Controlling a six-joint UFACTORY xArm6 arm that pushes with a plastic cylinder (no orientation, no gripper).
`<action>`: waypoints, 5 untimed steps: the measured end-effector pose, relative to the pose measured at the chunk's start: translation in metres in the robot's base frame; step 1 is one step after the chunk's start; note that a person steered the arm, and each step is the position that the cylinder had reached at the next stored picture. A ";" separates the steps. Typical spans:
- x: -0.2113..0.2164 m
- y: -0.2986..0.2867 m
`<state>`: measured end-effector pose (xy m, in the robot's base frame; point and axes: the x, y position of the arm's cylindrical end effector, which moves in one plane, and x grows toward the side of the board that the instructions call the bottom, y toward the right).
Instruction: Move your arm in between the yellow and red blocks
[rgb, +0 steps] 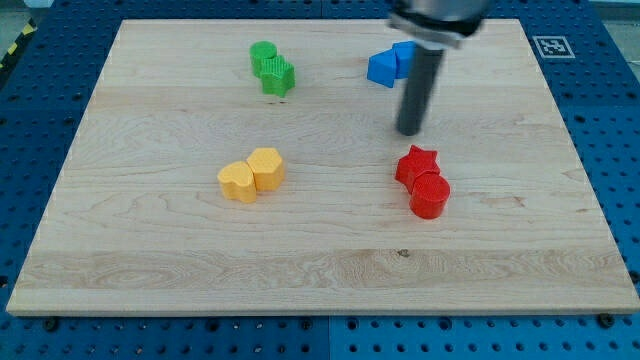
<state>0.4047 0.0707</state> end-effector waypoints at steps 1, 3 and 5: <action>-0.003 -0.031; 0.055 -0.059; 0.107 -0.067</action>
